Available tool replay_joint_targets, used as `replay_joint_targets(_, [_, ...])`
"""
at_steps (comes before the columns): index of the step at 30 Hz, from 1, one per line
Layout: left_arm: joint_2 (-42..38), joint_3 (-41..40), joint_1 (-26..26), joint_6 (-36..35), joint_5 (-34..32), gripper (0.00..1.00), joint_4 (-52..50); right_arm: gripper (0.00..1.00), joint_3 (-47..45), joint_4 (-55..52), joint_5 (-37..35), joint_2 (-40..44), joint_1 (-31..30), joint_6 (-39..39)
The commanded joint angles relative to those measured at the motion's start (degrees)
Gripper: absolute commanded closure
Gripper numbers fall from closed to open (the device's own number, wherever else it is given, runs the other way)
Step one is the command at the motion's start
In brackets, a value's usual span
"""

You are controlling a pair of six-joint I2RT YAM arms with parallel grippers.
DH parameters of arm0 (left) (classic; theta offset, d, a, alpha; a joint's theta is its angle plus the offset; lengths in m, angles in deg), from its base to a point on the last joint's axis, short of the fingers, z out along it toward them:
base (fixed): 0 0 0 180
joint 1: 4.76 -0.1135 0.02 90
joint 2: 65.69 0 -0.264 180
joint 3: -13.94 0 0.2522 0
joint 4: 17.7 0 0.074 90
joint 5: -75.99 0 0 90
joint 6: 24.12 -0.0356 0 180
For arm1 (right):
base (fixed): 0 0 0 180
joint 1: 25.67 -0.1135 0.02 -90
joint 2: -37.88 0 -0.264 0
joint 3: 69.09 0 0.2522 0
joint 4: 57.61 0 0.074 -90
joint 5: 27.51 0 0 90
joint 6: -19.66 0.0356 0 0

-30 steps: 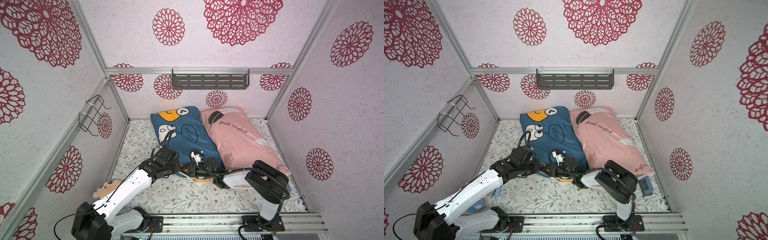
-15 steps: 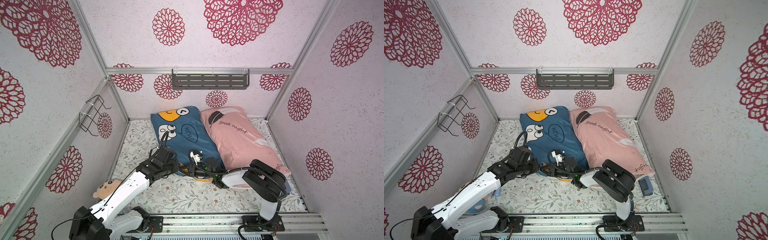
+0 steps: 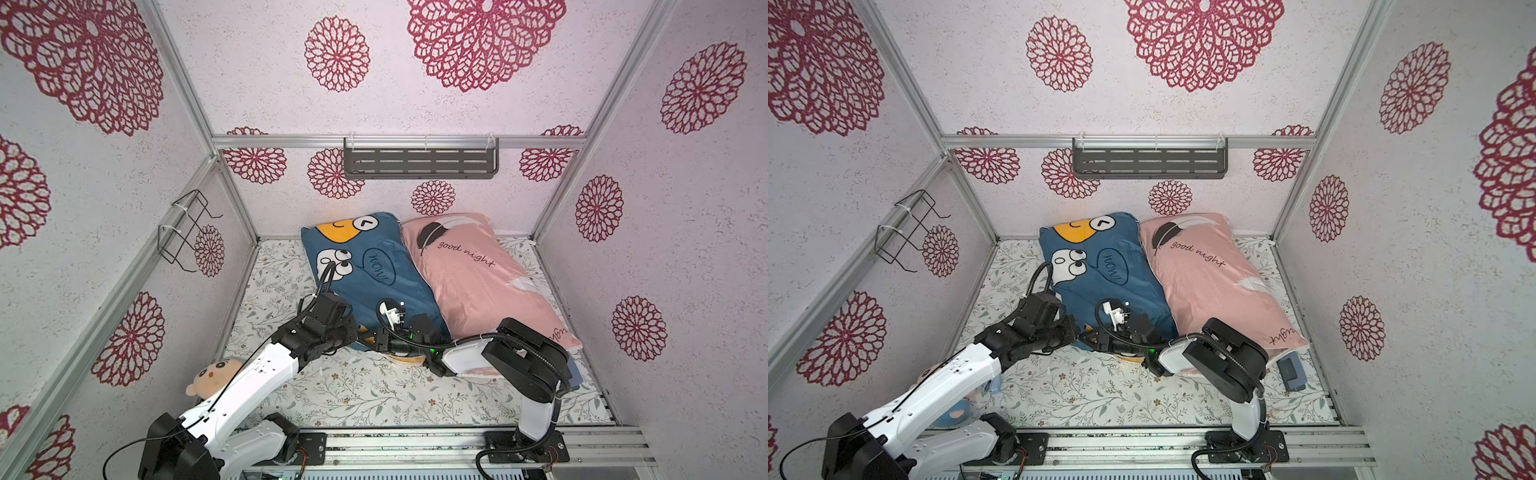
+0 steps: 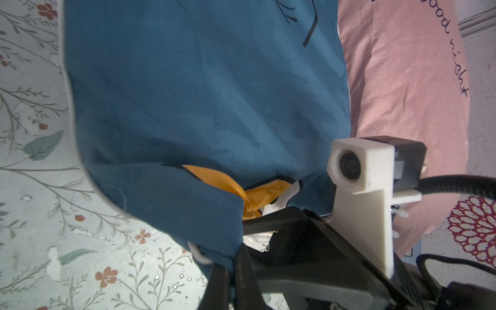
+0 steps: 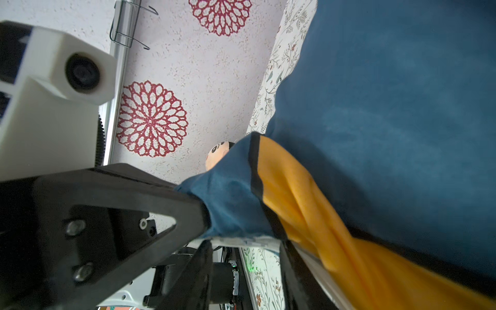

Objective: Zip up pillowcases
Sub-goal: Zip the zipper on the pillowcase.

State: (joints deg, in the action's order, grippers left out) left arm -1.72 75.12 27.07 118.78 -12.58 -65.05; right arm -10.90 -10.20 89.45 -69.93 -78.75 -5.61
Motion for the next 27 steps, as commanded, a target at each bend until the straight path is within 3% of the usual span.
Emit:
replay_joint_targets(1, [-1.2, -1.2, -0.4, 1.8, 2.3, 1.0, 4.5, 0.57, 2.0, 6.7, -0.1, -0.7, -0.2, 1.0])
replay_joint_targets(10, [-1.8, -3.0, -2.1, 2.1, 3.3, 1.0, 5.9, 0.6, 1.5, 11.9, 0.8, -0.1, -0.3, 3.4])
replay_joint_targets(27, [-2.0, -3.4, -3.3, 1.9, 4.1, 1.0, 6.4, 0.64, 0.1, 8.9, -0.5, 1.2, 0.0, 2.1])
